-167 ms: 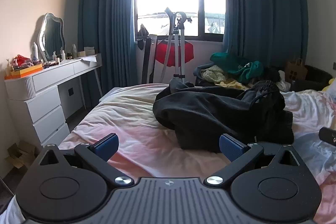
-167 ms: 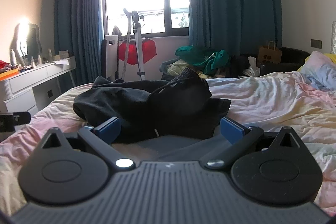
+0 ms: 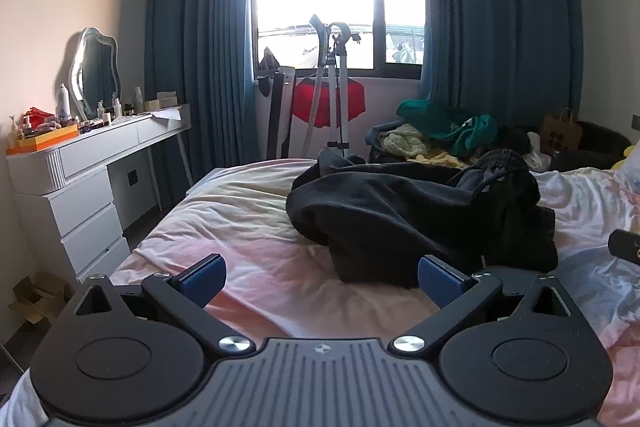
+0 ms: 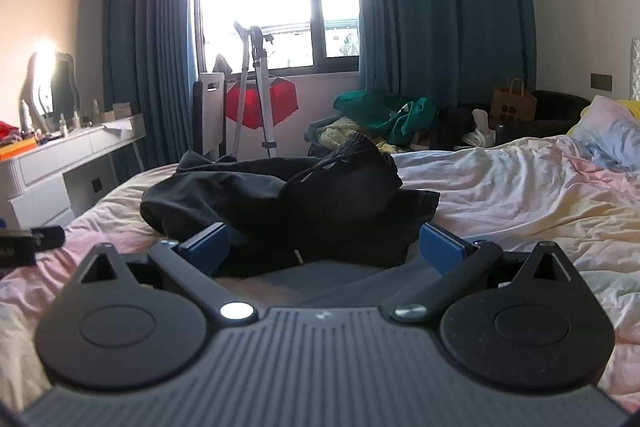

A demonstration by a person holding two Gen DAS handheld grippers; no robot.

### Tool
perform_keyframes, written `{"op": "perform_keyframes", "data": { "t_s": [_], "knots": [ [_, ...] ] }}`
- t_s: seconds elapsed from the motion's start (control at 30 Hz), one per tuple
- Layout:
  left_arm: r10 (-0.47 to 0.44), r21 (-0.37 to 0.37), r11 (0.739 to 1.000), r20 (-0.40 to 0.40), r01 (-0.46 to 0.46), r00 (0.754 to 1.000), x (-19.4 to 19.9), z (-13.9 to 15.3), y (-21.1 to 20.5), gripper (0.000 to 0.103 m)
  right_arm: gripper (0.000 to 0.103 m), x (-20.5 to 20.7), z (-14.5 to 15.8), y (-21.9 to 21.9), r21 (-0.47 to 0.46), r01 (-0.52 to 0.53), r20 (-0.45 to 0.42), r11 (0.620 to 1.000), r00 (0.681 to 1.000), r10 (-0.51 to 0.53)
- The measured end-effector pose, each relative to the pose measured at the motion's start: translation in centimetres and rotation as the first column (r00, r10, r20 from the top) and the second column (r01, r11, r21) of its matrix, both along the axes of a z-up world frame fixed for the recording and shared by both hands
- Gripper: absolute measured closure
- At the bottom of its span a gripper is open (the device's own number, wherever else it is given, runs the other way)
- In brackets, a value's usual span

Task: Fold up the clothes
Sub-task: 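Move both grippers toward the black garment on the bed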

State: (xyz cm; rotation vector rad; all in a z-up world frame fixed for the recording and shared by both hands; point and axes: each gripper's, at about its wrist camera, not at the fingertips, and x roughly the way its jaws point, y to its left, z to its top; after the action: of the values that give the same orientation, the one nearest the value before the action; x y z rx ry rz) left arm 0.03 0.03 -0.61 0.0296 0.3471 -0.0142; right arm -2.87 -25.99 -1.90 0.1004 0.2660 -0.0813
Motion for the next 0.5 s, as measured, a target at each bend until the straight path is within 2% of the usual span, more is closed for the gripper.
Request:
{"op": "perform_keyframes", "data": {
  "t_s": [0.17, 0.23, 0.5],
  "knots": [
    [-0.034, -0.001, 0.999, -0.028, 0.034, 0.999, -1.3, -0.6, -1.2, 0.000, 0.000, 0.5, 0.1, 0.3, -0.040, 0.022, -0.003, 0.999, 1.000, -0.022],
    [-0.044, -0.014, 0.999, -0.057, 0.044, 0.997, -0.6, -0.8, -1.4, 0.000, 0.000, -0.4, -0.3, -0.1, -0.006, 0.023, 0.030, 1.000, 0.999, -0.023],
    [-0.058, -0.005, 0.998, -0.025, 0.058, 0.998, -1.0, -1.0, -2.4, 0.000, 0.000, -0.3, 0.0, -0.9, 0.019, 0.034, 0.016, 0.999, 0.999, -0.034]
  ]
}}
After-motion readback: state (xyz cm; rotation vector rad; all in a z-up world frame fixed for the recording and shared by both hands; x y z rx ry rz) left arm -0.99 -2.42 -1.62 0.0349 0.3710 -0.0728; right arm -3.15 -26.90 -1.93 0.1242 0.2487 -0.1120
